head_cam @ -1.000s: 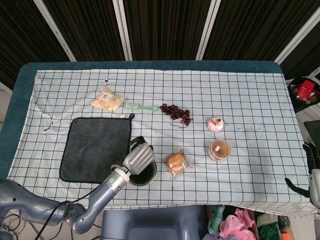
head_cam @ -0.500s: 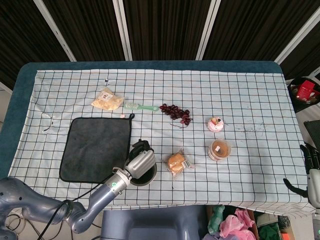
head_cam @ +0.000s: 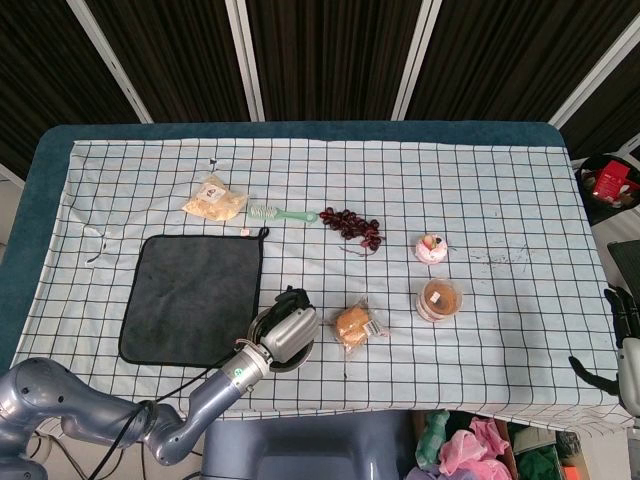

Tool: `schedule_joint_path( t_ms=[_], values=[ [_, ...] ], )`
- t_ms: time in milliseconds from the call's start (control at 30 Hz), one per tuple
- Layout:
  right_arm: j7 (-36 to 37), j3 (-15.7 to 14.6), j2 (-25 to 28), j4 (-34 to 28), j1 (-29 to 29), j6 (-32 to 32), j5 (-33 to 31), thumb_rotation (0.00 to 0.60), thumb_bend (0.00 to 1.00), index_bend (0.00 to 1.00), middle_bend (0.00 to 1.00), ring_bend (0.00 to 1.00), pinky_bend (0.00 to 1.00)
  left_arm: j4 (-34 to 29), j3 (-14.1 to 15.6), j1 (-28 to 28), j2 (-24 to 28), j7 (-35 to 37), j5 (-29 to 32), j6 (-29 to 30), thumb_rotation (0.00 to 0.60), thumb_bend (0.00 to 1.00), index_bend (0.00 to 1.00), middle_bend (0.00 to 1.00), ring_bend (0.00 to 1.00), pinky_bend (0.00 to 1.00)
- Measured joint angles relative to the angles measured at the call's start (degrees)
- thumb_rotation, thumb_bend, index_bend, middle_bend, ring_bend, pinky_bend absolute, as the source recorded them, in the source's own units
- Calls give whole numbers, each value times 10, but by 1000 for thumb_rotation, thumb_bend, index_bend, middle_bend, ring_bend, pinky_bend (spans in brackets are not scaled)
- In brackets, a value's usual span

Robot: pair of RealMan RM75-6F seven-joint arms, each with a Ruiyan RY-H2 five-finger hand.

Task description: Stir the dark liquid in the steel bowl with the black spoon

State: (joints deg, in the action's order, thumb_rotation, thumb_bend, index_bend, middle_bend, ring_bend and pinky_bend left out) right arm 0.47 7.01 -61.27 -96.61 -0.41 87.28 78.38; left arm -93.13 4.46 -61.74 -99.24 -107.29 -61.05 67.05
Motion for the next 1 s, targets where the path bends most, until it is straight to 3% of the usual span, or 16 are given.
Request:
schedule_joint_path(
  t_ms=[533,1000],
  values=[
    [10,0,2,2,1,-4,0,600,115,32,9,62,217,28,-16,-11,-55,21,-2,-20,600,457,636,961,824,726],
    [10,-1,3,0,0,-2,3,600,115,32,8,62,217,-51,14,4,-18,15,-23,6,600,457,637,963,824,726]
  ],
)
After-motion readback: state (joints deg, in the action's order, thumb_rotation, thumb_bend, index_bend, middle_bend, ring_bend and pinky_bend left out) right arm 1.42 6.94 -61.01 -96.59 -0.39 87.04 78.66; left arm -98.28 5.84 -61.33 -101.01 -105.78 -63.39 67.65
